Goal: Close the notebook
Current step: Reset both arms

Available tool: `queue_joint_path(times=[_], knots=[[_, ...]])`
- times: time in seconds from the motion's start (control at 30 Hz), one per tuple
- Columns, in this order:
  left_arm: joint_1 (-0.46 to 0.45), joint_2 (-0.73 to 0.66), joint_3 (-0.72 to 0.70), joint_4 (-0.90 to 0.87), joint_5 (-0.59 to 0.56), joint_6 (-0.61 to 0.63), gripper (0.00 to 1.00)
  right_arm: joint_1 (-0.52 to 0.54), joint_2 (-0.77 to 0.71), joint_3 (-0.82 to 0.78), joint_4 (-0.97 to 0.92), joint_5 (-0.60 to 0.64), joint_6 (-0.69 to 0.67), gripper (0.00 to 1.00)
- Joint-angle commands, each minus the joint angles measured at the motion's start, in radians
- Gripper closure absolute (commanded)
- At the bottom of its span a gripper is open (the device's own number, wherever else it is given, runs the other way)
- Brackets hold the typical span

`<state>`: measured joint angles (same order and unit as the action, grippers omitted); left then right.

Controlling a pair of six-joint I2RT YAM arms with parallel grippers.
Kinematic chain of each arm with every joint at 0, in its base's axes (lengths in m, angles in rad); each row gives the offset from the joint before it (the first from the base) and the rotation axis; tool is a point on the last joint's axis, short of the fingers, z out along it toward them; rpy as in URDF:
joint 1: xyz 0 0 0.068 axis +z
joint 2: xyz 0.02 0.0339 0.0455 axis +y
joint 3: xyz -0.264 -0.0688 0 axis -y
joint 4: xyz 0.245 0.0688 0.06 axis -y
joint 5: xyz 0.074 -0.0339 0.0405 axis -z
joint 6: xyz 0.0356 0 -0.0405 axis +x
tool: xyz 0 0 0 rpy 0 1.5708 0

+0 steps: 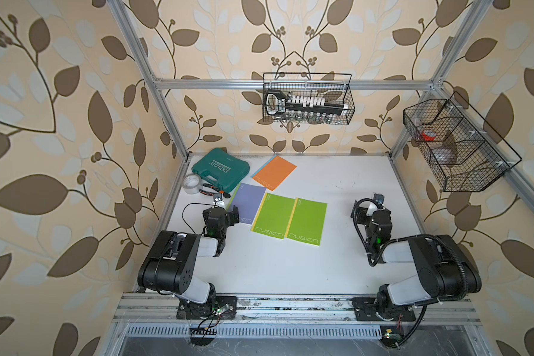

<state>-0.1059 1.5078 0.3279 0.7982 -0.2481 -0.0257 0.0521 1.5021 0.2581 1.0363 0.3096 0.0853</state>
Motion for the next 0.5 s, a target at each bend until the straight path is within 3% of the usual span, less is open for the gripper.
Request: queue_joint_path(times=[0.0, 0.2, 0.47], knots=[[0.031, 0.005, 0.058, -0.03, -0.052, -0.02, 0.01, -0.003, 0.005, 0.014, 0.009, -0.013, 0.001, 0.0], [0.002, -0.012, 0.029, -0.003, -0.097, -0.01, 0.01, -0.003, -0.001, 0.007, 0.016, -0.011, -0.001, 0.0], [0.043, -0.012, 0.045, -0.034, -0.019, -0.025, 0.01, -0.003, -0.002, 0.006, 0.016, -0.01, -0.001, 0.0]])
